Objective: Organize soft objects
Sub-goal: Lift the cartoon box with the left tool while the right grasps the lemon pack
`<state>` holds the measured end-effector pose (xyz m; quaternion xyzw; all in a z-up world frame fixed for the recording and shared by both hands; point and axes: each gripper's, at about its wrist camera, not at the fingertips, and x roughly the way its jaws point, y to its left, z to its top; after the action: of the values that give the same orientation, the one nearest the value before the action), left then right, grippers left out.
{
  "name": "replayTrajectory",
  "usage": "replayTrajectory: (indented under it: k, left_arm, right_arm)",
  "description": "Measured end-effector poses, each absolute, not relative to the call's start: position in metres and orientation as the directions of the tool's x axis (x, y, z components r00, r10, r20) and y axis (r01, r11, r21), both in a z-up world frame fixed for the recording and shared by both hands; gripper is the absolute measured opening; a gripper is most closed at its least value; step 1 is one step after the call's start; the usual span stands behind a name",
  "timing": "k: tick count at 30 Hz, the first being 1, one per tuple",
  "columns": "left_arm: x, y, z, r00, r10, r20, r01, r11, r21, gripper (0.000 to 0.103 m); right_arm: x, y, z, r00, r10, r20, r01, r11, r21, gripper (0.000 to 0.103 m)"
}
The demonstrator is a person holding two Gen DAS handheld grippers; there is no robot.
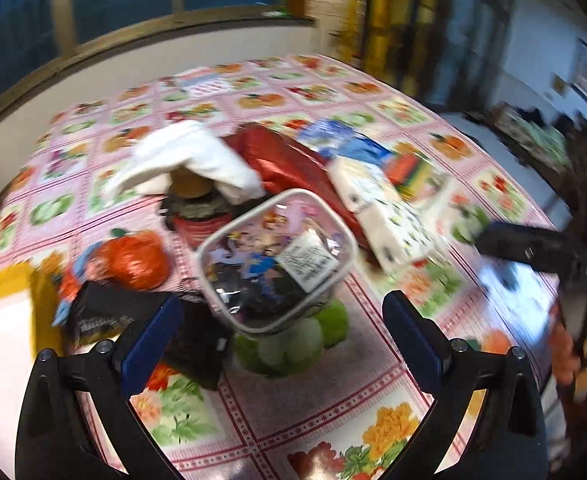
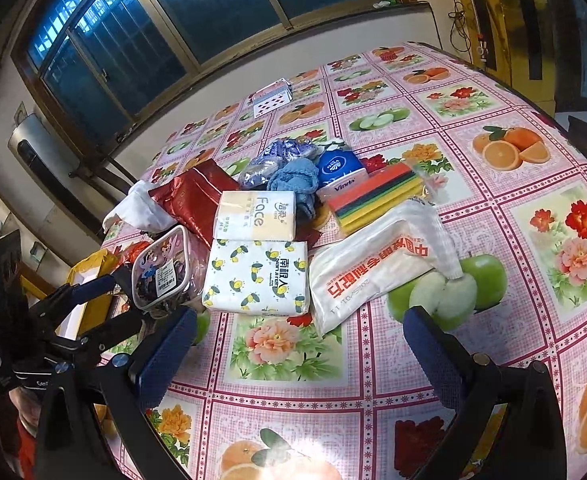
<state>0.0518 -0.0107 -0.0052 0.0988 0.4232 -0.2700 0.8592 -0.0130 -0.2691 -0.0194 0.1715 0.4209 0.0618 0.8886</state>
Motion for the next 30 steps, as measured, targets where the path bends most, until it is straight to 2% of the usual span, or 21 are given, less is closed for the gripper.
replayTrajectory:
  k: [3,7,11,22,25,28,30]
  left_arm:
    - [0.058,-0.014,-0.01,0.458,-0.385,-0.801,0.615,0.788,-0.027,0.101]
    - [0.066,-0.021,-0.02,0.481,-0.281,-0.83,0.628,0.772,0.103,0.101]
    - [0.076,-0.022,-0.025,0.449,-0.286,-0.846,0.625,0.778,0.069,0.101]
    - [0.08,-0.051,-0.042,0.419,-0.264,-0.869,0.666,0.74,0.097,0.101]
    - [0.081,-0.053,-0.042,0.414,-0.268,-0.87,0.663,0.743,0.086,0.098]
    - [0.081,-0.053,-0.042,0.416,-0.266,-0.869,0.657,0.749,0.085,0.096]
    - [0.079,-0.054,-0.041,0.429,-0.258,-0.866,0.653,0.751,0.099,0.094]
  right_arm:
    - [-0.013,-0.27,-0.018,0.649,0.251,-0.718,0.035,0.933,0.358,0.103]
    - [-0.011,-0.266,-0.02,0.653,0.257,-0.712,0.021,0.934,0.356,0.103]
    - [-0.005,-0.261,-0.022,0.645,0.259,-0.719,0.013,0.937,0.349,0.103]
    - [0.024,-0.254,-0.026,0.592,0.232,-0.772,0.019,0.953,0.301,0.103]
    - [0.035,-0.248,-0.031,0.55,0.237,-0.801,0.023,0.954,0.299,0.103]
    - [0.045,-0.247,-0.043,0.512,0.285,-0.81,0.053,0.931,0.361,0.103]
    - [0.048,-0.245,-0.045,0.519,0.263,-0.813,0.082,0.932,0.353,0.103]
